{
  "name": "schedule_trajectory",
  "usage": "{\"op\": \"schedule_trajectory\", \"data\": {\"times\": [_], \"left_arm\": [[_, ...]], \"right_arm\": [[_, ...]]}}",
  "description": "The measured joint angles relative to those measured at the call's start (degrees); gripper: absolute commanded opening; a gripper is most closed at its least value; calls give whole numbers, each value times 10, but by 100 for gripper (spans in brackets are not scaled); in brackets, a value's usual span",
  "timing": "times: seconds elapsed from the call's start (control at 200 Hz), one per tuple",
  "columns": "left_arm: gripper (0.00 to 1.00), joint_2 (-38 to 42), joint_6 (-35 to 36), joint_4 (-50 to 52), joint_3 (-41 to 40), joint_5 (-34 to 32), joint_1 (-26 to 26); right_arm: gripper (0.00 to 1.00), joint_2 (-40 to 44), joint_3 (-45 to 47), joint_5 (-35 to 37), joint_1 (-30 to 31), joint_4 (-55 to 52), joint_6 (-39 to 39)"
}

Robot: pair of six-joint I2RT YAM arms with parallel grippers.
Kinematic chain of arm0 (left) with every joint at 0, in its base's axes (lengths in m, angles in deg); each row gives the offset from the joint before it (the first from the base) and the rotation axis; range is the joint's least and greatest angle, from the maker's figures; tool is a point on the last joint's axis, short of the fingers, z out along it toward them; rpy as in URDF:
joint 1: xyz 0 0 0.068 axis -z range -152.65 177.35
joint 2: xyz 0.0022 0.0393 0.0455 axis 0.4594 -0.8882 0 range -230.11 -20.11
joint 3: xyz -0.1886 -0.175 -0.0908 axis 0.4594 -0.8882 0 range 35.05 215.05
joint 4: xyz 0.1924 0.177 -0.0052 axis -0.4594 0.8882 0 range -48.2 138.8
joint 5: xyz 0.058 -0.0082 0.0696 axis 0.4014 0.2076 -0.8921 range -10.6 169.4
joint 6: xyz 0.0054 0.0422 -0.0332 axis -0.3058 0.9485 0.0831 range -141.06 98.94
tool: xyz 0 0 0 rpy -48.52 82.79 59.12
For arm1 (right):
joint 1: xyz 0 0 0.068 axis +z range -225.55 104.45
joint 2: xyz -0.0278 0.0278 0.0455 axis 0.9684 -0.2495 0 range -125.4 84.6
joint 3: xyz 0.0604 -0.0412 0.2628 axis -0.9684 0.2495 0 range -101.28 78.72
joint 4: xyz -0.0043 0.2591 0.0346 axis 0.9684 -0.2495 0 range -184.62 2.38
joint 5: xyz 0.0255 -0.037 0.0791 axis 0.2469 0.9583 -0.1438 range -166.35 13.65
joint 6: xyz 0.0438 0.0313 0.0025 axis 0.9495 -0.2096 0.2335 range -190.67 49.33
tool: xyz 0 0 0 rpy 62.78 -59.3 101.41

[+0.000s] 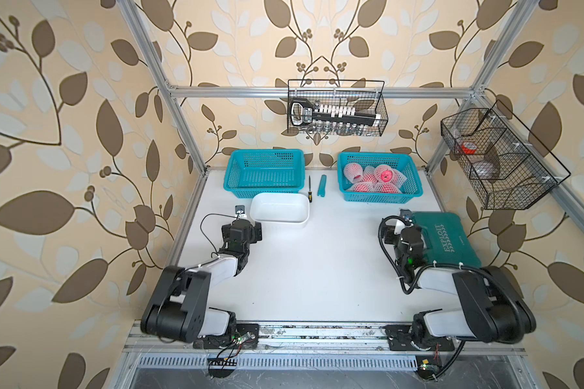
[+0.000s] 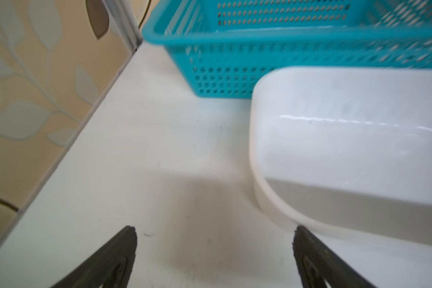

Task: Remove foam nets from apples
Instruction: Pick up the apple from the basket.

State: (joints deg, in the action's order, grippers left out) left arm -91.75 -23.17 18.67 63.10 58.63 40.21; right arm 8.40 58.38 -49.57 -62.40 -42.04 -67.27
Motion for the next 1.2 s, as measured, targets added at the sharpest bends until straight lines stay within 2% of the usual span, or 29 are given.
{"op": "schedule_trajectory", "data": {"times": [0.09,0.18,0.26,0.34,0.475,0.66,0.825,0.945,1.065,1.205], "left_arm": [[99,122,-22,26,38,-13,45],[99,218,-45,41,77,-19,55],[99,249,-59,67,124,-20,54],[99,244,-66,94,164,-13,54],[99,190,-67,151,221,45,61],[99,-1,4,249,400,125,154],[99,-124,35,314,495,220,194],[99,-176,47,332,508,256,217],[99,-190,54,337,492,286,248],[99,-186,56,320,461,314,270]], "right_arm": [[99,67,-84,68,29,-114,96],[100,135,-121,47,18,-143,146],[100,178,-121,3,14,-136,161],[100,180,-129,-33,14,-135,161],[100,109,-200,-78,9,-174,143],[100,-30,-374,-167,-38,-249,131],[99,-153,-519,-245,-89,-337,119],[99,-256,-638,-303,-129,-422,115],[100,-347,-743,-318,-141,-512,105],[100,-391,-768,-331,-154,-564,100]]}}
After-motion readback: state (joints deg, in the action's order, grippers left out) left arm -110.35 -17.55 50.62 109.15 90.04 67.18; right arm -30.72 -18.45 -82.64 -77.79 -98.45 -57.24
